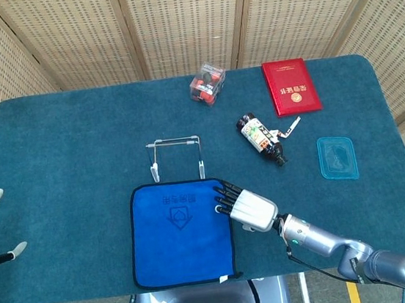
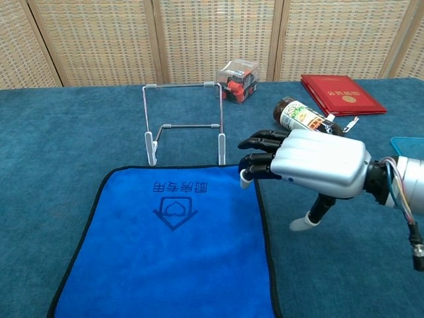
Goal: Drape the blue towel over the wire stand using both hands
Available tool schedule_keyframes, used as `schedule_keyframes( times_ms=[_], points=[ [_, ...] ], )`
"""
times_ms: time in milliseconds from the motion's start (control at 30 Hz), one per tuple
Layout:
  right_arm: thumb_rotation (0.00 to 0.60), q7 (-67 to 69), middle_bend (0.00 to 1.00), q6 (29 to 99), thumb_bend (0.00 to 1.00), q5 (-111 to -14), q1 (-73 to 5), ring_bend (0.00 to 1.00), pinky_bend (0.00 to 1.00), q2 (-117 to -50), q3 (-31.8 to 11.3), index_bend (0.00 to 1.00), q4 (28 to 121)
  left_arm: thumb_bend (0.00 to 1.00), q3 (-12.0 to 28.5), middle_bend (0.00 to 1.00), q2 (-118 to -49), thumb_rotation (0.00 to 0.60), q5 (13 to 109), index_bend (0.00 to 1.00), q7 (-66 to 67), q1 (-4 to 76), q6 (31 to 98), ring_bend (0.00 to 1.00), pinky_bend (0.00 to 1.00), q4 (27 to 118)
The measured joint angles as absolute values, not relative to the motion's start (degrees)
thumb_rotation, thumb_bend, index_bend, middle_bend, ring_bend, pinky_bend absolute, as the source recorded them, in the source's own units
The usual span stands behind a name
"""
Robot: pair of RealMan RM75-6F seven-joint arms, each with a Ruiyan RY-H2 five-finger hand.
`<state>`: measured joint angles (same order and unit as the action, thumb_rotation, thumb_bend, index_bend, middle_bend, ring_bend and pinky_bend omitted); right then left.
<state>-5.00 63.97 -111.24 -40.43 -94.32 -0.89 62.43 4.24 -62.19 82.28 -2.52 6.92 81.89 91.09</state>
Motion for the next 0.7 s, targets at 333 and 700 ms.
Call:
schedule_keyframes(
  times_ms=[333,700],
  points=[
    [0.600,-4.53,0.26,64.45,0.16,-110.71,-41.67,0.08,0.09,-97.18,0.31,0.31,57.14,0.00,4.25,0.00,-62.17,0.600,82.15,0.00,-2.41,6.79,82.19,0.00,0.00,91.19],
    [0.600,-3.47,0.26,67.10,0.16,-110.54,-42.26,0.09,0.09,-100.51,2.19,0.31,51.61,0.00,4.22,0.00,-62.07,0.600,81.77,0.00,-2.90,6.65,82.09,0.00,0.00,90.69]
  ],
)
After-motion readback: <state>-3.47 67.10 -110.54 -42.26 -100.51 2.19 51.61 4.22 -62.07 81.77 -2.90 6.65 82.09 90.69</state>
